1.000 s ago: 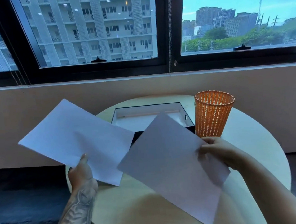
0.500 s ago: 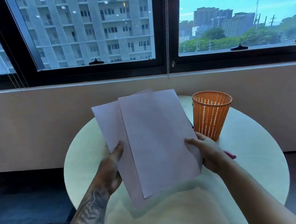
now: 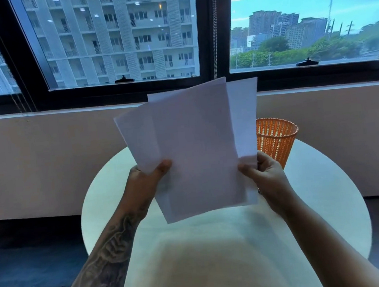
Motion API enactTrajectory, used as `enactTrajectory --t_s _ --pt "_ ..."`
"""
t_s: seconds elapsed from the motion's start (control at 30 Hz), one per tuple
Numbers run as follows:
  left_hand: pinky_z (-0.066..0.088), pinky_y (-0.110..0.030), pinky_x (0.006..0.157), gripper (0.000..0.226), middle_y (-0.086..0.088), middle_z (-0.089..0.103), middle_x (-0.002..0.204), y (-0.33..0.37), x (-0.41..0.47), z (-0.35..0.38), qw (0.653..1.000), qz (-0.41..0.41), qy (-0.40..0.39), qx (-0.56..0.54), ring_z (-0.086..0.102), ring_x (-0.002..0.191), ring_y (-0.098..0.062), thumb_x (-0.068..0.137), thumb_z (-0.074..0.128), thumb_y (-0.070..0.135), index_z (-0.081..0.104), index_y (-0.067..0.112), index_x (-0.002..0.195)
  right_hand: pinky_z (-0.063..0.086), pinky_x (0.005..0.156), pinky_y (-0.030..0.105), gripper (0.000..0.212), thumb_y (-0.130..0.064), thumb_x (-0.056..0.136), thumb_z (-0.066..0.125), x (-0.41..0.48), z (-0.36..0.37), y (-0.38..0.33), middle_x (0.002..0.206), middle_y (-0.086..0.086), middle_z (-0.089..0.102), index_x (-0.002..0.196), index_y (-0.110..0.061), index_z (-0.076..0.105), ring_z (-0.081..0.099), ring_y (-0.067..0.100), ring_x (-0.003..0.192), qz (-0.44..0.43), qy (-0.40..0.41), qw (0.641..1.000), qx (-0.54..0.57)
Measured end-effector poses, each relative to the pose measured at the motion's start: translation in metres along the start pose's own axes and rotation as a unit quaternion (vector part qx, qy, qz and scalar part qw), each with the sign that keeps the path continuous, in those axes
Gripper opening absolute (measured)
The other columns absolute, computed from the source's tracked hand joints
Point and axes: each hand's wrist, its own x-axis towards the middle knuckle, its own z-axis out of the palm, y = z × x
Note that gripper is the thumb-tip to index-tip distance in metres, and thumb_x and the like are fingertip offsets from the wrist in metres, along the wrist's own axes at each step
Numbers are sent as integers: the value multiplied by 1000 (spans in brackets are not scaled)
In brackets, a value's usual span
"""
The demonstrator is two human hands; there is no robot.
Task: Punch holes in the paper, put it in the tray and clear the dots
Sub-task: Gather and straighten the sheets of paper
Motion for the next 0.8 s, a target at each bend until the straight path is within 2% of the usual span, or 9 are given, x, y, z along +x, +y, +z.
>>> enactTrajectory --t_s 0.13,0.3,0.43,0.53,0.6,0.63,0.67,0.7,0.8 --pt "61 -27 74 20 -3 79 101 -11 -7 1 1000 -8 -9 -5 75 92 -21 88 74 12 73 10 108 62 82 37 20 -2 92 67 -9 1 13 102 9 78 109 -13 68 75 28 96 4 -5 1000 1" --pt "59 -23 70 11 -4 79 96 -30 -16 4 999 -14 -46 4 75 84 -18 90 70 9 76 10 99 59 86 37 24 -8 95 66 -16 1 33 108 2 78 117 -16 67 72 25 105 35 -7 999 -9" --pt "56 -20 61 9 6 78 79 -28 -14 12 1000 -8 -14 20 71 70 -9 92 69 12 76 15 86 57 97 48 30 -21 96 66 -12 5 31 119 4 73 126 -23 60 70 23 110 39 -16 999 -28" --pt "58 -27 72 8 2 79 87 -30 -10 13 999 -19 27 -41 71 81 -19 91 69 9 76 13 89 54 98 45 68 -49 83 76 -11 4 34 137 3 59 141 -31 45 62 24 121 31 33 997 -66" --pt "58 -33 80 10 0 79 97 -28 -10 16 990 -28 47 -126 72 92 -24 91 68 9 74 14 97 49 104 46 97 -65 65 81 -17 5 37 143 2 53 146 -32 40 55 24 128 59 75 995 -23" --pt "59 -32 77 12 2 79 97 -27 -11 19 982 -35 50 -177 73 92 -23 92 66 7 72 14 100 48 104 46 106 -67 56 85 -19 6 40 143 4 54 145 -29 42 56 26 128 80 77 993 31" --pt "60 -30 72 16 4 79 95 -26 -12 23 972 -40 46 -225 74 90 -20 94 62 5 72 16 100 48 103 46 105 -63 54 88 -21 9 44 142 7 58 142 -25 46 59 28 126 102 61 989 92" --pt "60 -28 68 21 4 79 94 -25 -14 28 962 -50 37 -265 75 86 -18 96 58 2 74 17 98 50 101 47 92 -51 63 89 -23 13 48 140 11 62 140 -20 50 61 31 125 119 34 980 154" --pt "62 -31 68 39 0 80 98 -32 -18 40 948 -97 -10 -303 76 85 -17 95 55 0 83 23 82 55 93 46 41 -6 92 64 -28 29 43 126 6 72 132 -14 58 69 24 111 120 8 969 216"
